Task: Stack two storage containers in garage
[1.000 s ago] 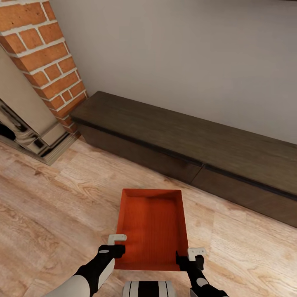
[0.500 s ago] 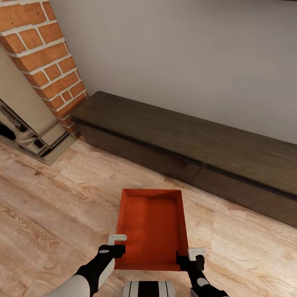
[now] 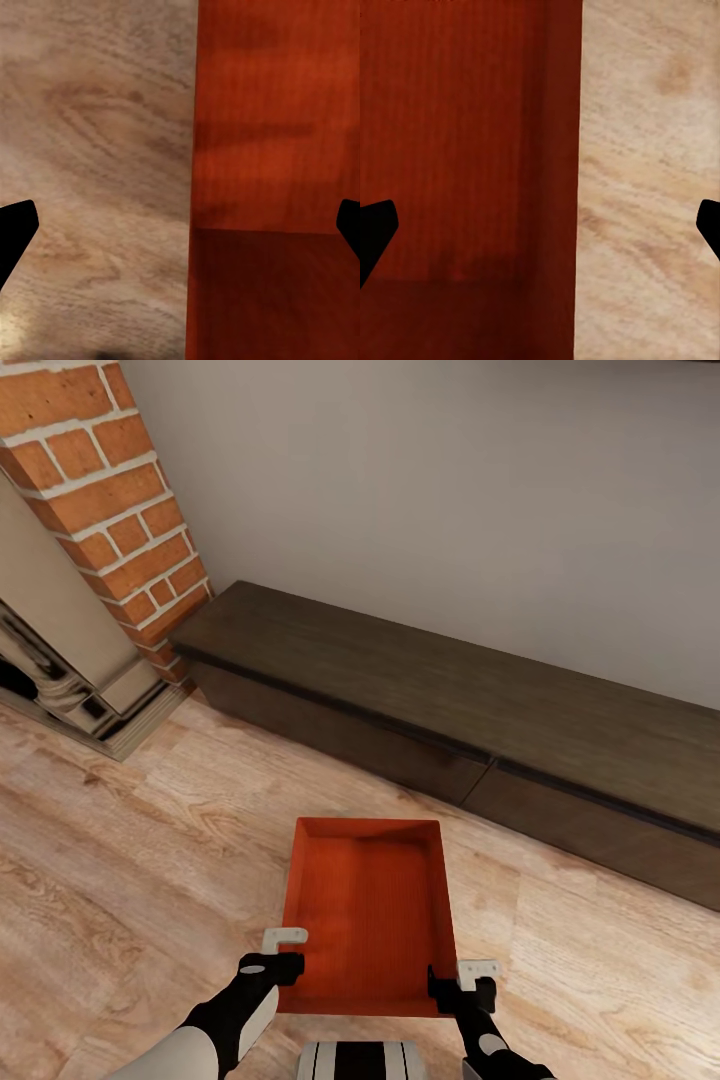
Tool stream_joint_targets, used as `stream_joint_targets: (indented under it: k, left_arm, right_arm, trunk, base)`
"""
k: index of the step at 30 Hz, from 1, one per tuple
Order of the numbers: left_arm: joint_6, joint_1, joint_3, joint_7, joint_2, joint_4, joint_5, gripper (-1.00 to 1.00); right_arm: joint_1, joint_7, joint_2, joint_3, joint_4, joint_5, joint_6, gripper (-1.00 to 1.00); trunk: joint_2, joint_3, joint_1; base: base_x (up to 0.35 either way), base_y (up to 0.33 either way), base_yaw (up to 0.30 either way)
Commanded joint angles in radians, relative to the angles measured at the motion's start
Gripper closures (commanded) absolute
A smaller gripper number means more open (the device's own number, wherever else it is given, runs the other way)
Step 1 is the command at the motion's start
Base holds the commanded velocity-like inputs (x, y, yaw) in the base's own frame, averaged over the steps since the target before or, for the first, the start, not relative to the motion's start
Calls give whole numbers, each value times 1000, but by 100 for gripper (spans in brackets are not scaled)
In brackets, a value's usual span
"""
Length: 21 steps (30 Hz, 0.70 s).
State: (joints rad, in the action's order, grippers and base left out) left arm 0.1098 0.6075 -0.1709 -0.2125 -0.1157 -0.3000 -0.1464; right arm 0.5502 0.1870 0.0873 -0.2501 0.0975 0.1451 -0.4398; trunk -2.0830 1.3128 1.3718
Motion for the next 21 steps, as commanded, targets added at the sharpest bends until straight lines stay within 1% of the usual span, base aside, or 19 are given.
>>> stream_joint_targets:
  k: [1, 21]
  left_arm:
    - [5, 0, -9, -7, 1, -2, -10, -100]
    - [6, 0, -7, -8, -1, -4, -12, -100]
  right_arm:
    - [1, 3, 0, -9, -1, 9, -3, -100]
    - [1, 3, 2, -9, -1, 13, -4, -100]
  trunk:
    - [0, 1, 0]
    - [0, 1, 0]
  base:
    - [0, 0, 0]
    - [0, 0, 0]
